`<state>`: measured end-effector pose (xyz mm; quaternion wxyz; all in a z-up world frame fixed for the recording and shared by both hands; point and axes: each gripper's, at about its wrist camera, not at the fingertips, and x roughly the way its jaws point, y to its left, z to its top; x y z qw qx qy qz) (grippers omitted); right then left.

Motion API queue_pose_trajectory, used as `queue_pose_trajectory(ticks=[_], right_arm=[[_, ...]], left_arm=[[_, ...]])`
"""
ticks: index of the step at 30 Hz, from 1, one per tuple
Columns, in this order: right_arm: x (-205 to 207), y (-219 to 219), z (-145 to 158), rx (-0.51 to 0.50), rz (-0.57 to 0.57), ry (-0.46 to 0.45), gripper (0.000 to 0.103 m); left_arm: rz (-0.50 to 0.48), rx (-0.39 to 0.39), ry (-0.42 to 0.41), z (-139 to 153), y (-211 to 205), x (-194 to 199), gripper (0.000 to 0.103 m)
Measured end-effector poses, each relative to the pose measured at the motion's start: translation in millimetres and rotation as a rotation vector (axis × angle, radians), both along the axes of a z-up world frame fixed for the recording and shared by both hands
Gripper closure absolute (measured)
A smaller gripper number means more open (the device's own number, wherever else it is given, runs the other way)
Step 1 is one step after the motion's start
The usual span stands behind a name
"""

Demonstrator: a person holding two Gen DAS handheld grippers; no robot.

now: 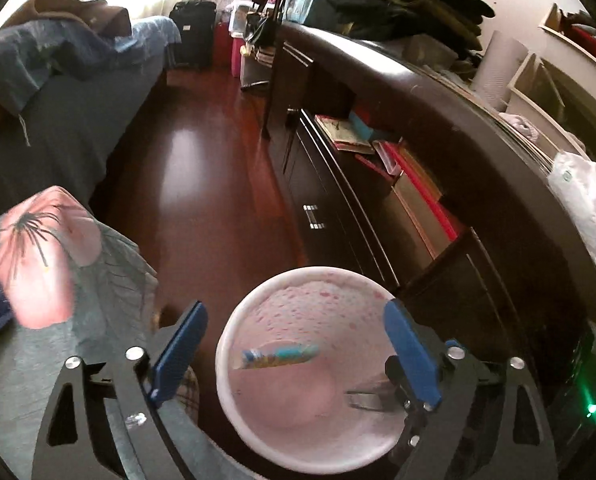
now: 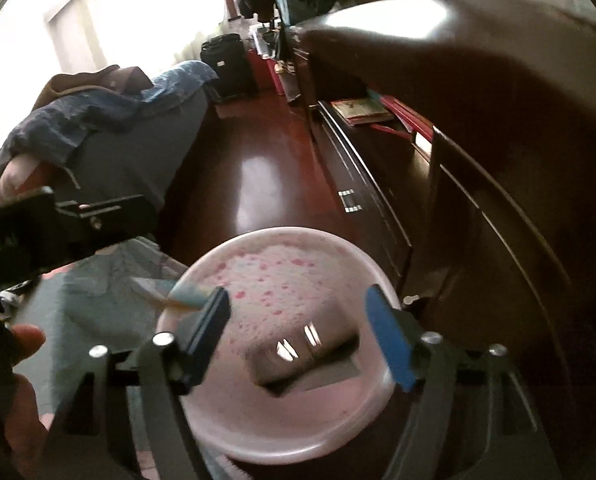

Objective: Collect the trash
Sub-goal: 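Carry both items to the pink wastebasket and open both tools to drop them, then return both tools to the table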

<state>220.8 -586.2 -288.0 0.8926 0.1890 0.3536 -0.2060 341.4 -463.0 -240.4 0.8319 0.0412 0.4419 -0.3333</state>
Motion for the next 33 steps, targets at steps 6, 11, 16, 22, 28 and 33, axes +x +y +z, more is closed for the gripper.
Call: queue_pose_trajectory(ticks=[6,11,16,22,28,33], right_arm=[[-5,1,-5,0.007,-0.013,0.009,0.023],[-16,18,11,-0.023,-0.004,0.003,0.016],[-30,47,34,-0.028,0.027,-0.020,0.009],[-42,86,62,-0.045,0.079,-0.040,0.004],[-46,133,84,-0.054,0.182,-0.051,0.004],[-44,170,97,-0.062,0.267,-0.056,0.004]], left_arm=[[0.026,-0.015,-0.015,9,8,0,0.006],[0.062,-0.022,-0.037,25,29,-10,0.005],[0.120,-0.012,-0.080,43,65,-28,0.004],[0.222,0.032,-0.126,57,120,-47,0.004],[0.343,0.072,-0.152,64,183,-58,0.004],[0.485,0.114,-0.181,66,251,-70,0.004]])
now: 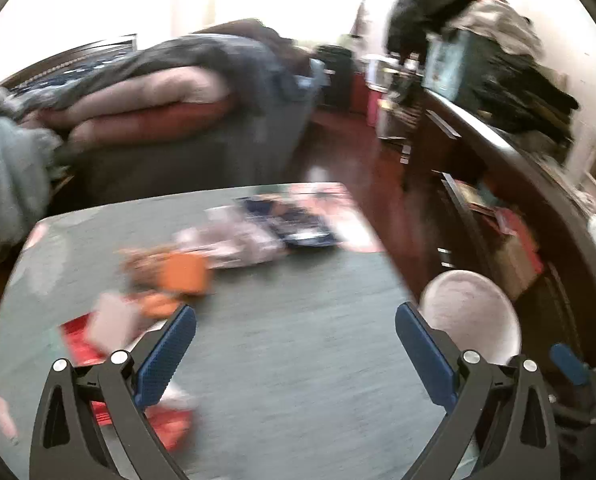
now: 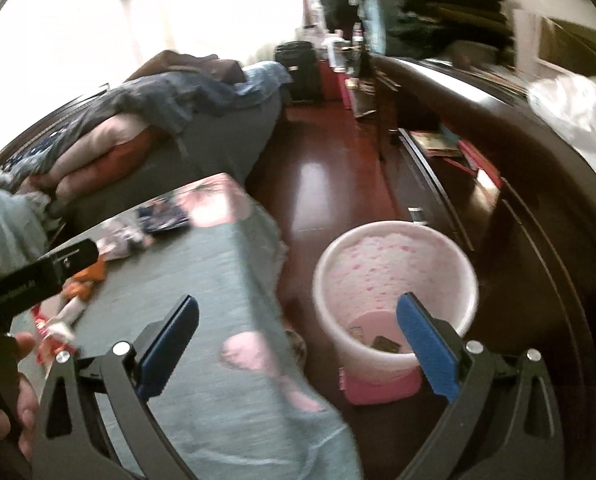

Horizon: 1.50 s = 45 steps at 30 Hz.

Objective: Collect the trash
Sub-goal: 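Return both tools to the table, then grasp the red-white paper with the right tool while the left tool holds a teal wrapper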

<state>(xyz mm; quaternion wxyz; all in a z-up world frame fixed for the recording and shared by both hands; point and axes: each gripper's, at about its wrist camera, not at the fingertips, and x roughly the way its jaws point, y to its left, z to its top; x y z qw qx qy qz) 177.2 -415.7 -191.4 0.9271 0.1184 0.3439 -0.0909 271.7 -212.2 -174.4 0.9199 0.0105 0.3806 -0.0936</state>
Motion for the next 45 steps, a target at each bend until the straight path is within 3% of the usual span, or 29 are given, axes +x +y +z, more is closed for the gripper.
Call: queue_pose_trajectory(ticks=[8,12,14,16,21,23,26,27,28,35,45], right_arm=[[7,75,15,-0.023,0.151,-0.016,0.004],[16,112,18,-0.037,0.226,-0.008,0.004],[19,125,17,-0.046,0.256,-0.002,0.004],[23,140,17,-0.057,0.283,0.007,0.004],[29,173,10,-0.078,0.337,0.028,0.004],[34,185,7,-0.087,0.358,0.041,0.004],[40,202,-1,-0.099,0.377,0.062,0.004],[42,208,-3,-0.101,0.383,0.066,0.004],[43,211,-5,-0.101,0.386,0.071,0.004],[52,230,-17,-0.099,0.408,0.096,0.004],[68,256,-36,-0.118,0.440,0.135,0.004]], left_arm=[[0.351,0.061,0.017,-20,116,-4,0.004],[0.469,0.078,0.045,-38,152,-2,0.004],[0.497,0.089,0.070,-47,161,1,0.010],[0.500,0.077,0.098,-56,168,3,0.023],[0.492,-0.045,0.151,-75,189,5,0.028],[0.476,-0.088,0.145,-77,195,4,0.039],[0.440,-0.145,0.135,-76,203,1,0.068],[0.430,-0.160,0.140,-76,204,4,0.084],[0.420,-0.174,0.146,-76,206,4,0.088],[0.409,-0.253,0.103,-65,233,-14,0.091],[0.448,-0.227,0.020,-40,258,-34,0.091]])
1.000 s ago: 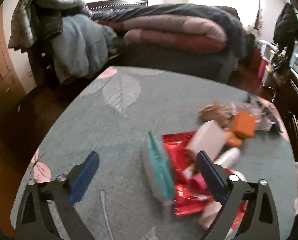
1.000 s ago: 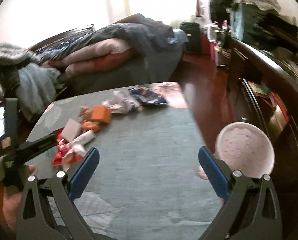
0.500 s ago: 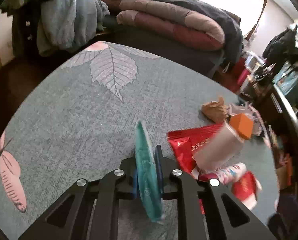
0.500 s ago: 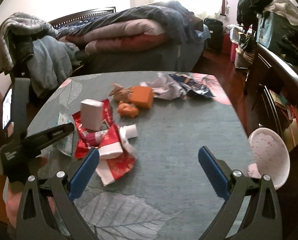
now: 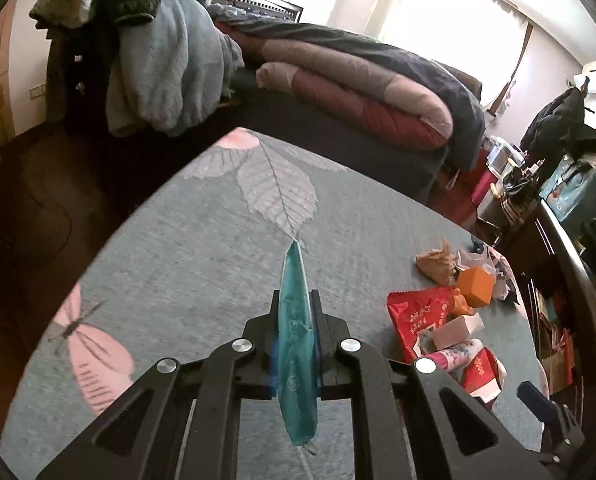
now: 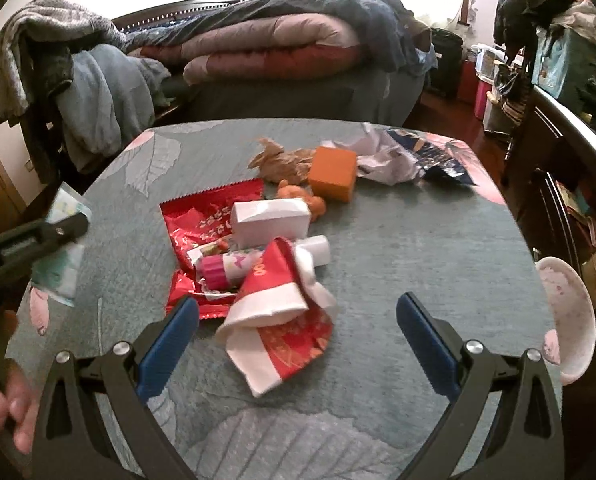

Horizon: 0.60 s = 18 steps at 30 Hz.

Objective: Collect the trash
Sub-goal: 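Grasp the red-white paper with the right tool while the left tool holds a teal wrapper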

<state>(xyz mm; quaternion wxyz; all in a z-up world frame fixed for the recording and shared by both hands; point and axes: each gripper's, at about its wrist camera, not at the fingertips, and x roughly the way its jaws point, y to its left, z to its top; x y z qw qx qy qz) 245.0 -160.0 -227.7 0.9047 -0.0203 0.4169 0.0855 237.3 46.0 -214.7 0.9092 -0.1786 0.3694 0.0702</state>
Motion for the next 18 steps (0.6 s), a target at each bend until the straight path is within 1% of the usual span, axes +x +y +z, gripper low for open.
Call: queue_pose_trajectory(ticks=[3,4,5,6,9,18], right_arm=[[4,4,-5,0.007,0.005,0.010,0.006],[5,5,-7,0.011,0.006,0.014,0.017],[6,5,-8,0.016,0.009,0.023,0.024],[8,4,-10,0.020,0.009,0.036,0.038],[4,1,-8,0.039,0.012,0.022,0.041],[-10,-16,5,0.067,-0.004,-0.003,0.041]], left_arm=[[0.004,0.007,-0.005,1,4,-2,0.091],[0.005,0.008,-0.005,1,5,-3,0.091],[0.005,0.009,-0.004,1,5,-3,0.091],[0.006,0.011,-0.004,1,5,-3,0.091],[0.005,0.013,-0.002,1,6,-4,0.091],[-0.012,0.033,0.002,4,-5,-6,0.091]])
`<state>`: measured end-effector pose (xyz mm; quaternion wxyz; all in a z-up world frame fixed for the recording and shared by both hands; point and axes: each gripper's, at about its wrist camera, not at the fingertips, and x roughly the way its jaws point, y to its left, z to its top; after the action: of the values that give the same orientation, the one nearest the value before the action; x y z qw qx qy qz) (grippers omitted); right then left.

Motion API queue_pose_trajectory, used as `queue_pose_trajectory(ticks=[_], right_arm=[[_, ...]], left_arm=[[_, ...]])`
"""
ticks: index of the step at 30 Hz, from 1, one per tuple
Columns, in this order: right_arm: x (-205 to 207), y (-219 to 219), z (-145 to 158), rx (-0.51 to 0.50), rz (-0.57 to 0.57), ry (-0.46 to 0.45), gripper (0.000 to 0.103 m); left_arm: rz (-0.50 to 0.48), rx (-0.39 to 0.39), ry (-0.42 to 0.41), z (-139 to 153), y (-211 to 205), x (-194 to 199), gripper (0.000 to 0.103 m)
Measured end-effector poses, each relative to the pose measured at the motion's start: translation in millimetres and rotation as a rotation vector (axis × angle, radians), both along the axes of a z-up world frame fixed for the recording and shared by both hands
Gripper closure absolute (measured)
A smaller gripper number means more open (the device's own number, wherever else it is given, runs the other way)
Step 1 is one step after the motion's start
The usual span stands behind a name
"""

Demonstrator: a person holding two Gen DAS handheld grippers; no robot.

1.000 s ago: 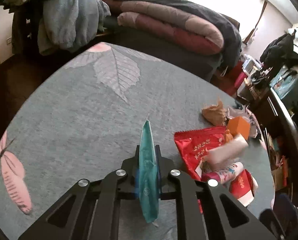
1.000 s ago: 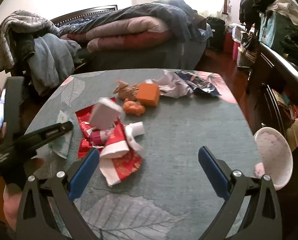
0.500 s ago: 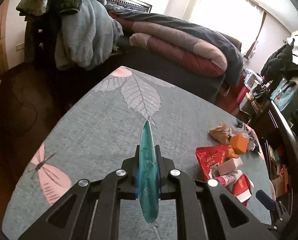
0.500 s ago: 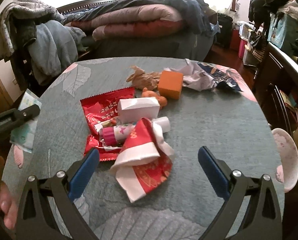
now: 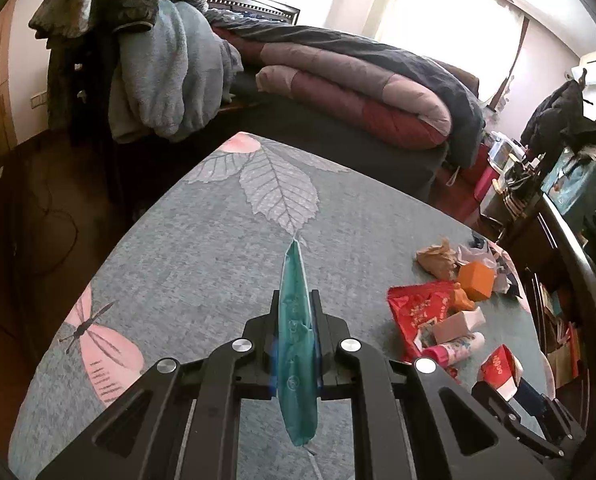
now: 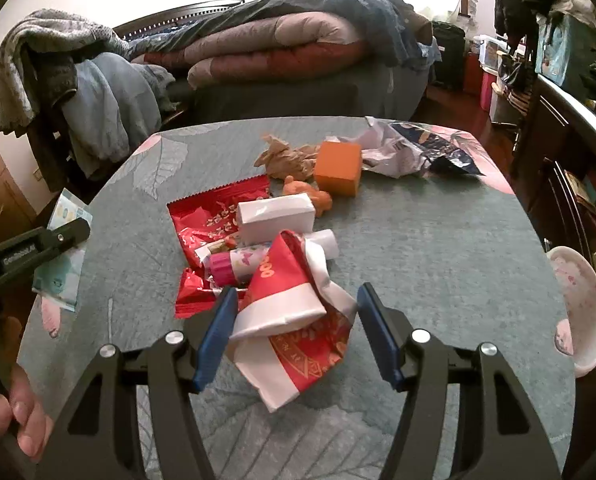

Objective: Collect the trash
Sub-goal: 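Grasp the red-white paper with the right tool while the left tool holds a teal wrapper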

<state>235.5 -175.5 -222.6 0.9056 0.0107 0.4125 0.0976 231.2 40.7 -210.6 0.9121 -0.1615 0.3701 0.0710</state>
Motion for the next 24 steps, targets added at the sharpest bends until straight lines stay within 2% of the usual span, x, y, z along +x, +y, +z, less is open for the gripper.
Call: queue_pose_trajectory(ticks=[14,24], right_arm=[[-22,-30,20,0.024,-0.048,-0.044,0.041],[-36,-71,28,0.046,-0.109,-0.073,0.041]], left_arm=[[-0.059,0.043,-0.039,25,-36,-9,0.091],[-0.139,0.072,-0.058,38,-78,-9,0.091]])
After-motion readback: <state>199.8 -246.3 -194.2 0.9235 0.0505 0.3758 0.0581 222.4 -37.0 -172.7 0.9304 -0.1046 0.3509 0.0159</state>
